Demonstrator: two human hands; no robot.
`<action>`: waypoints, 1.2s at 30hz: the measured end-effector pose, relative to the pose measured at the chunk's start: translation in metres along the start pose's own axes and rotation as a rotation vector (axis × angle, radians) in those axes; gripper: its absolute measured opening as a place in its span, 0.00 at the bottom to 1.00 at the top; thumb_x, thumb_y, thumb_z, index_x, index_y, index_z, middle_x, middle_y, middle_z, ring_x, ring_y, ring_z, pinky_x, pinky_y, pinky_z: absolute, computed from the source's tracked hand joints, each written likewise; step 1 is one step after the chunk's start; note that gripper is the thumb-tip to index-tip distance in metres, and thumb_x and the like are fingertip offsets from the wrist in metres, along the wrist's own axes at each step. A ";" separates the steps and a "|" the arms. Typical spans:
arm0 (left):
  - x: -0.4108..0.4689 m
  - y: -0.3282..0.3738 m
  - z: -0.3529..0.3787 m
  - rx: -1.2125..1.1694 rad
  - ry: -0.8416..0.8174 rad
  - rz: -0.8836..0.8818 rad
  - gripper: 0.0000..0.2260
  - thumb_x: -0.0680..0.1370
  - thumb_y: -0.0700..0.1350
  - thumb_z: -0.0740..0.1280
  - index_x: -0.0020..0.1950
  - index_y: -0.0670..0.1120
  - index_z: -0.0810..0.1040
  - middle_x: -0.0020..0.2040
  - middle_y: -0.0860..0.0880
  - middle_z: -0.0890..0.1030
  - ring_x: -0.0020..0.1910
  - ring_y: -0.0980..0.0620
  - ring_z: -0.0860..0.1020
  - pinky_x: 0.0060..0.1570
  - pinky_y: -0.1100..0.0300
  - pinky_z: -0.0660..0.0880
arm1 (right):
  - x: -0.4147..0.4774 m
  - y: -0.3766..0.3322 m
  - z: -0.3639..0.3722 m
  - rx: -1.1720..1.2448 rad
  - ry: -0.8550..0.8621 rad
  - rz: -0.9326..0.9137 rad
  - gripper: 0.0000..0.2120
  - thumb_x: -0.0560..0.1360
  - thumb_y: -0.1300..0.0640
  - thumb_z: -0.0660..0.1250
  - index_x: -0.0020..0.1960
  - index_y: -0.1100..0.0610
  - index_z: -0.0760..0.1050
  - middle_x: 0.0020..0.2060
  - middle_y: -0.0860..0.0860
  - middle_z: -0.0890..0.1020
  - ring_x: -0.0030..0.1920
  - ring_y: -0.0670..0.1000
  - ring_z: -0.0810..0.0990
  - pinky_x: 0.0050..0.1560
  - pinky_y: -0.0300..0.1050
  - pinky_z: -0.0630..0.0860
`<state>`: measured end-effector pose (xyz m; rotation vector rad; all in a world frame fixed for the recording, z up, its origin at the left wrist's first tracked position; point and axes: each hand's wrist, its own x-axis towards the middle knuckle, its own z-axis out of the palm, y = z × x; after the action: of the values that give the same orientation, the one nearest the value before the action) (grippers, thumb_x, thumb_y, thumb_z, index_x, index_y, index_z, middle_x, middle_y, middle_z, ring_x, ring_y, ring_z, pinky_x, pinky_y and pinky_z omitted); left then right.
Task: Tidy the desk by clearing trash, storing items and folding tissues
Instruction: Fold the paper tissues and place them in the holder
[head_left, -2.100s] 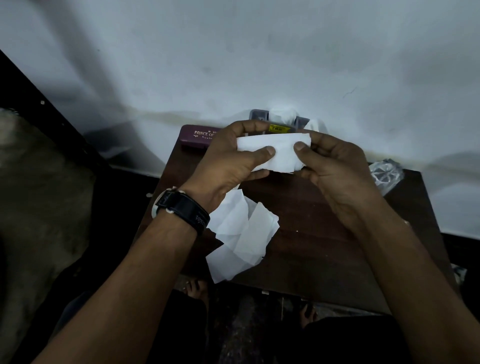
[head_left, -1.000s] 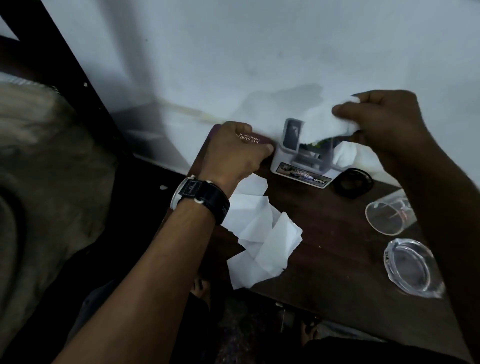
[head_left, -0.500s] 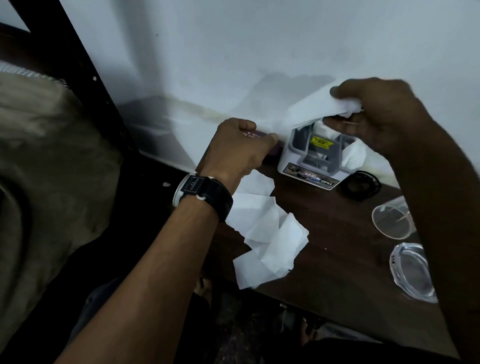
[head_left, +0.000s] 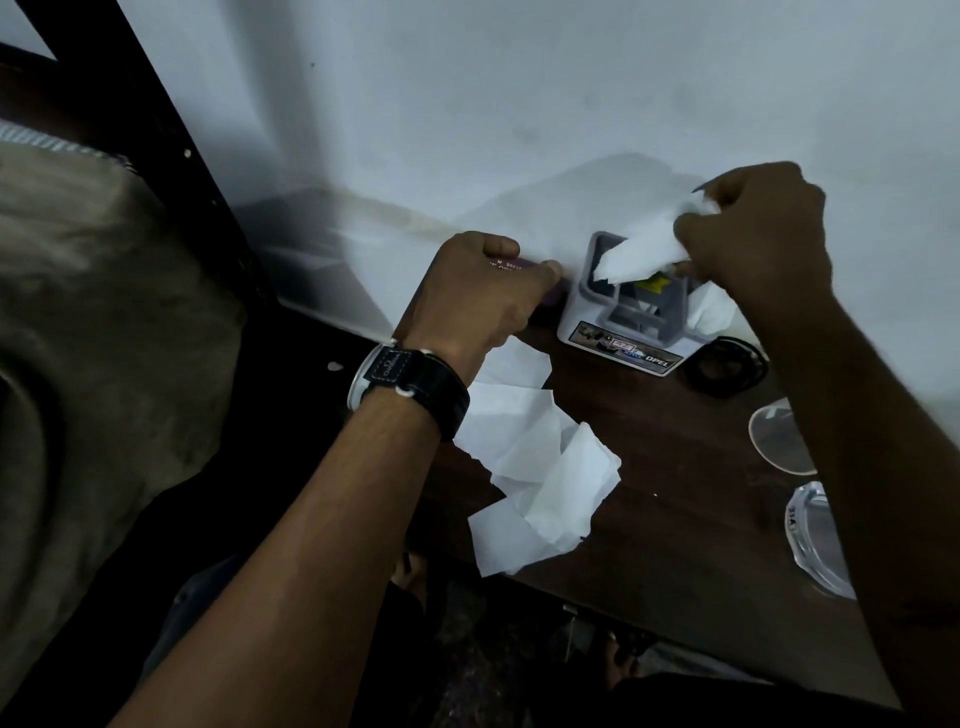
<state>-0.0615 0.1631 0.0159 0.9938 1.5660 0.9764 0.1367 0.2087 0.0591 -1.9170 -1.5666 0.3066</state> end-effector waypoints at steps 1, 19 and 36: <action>0.000 0.000 0.000 0.001 -0.001 -0.001 0.20 0.73 0.54 0.77 0.62 0.51 0.77 0.46 0.52 0.84 0.46 0.45 0.87 0.48 0.50 0.84 | 0.000 -0.002 0.000 -0.021 -0.001 -0.008 0.10 0.72 0.60 0.68 0.50 0.61 0.84 0.51 0.56 0.86 0.51 0.57 0.85 0.51 0.44 0.80; 0.004 -0.002 -0.001 -0.001 -0.002 0.001 0.20 0.72 0.55 0.77 0.61 0.51 0.78 0.49 0.53 0.84 0.43 0.48 0.87 0.39 0.58 0.82 | 0.000 -0.024 0.017 0.378 -0.075 0.164 0.11 0.70 0.68 0.70 0.51 0.70 0.78 0.59 0.61 0.81 0.30 0.56 0.87 0.44 0.65 0.85; -0.004 0.004 0.002 0.045 -0.013 0.000 0.21 0.74 0.53 0.76 0.64 0.50 0.78 0.45 0.55 0.83 0.46 0.46 0.87 0.48 0.51 0.84 | 0.000 0.003 0.014 -0.082 0.031 -0.079 0.16 0.71 0.61 0.63 0.57 0.61 0.80 0.55 0.60 0.83 0.51 0.62 0.84 0.48 0.47 0.80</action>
<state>-0.0588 0.1609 0.0208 1.0296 1.5833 0.9361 0.1310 0.2132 0.0466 -1.9065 -1.6534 0.1805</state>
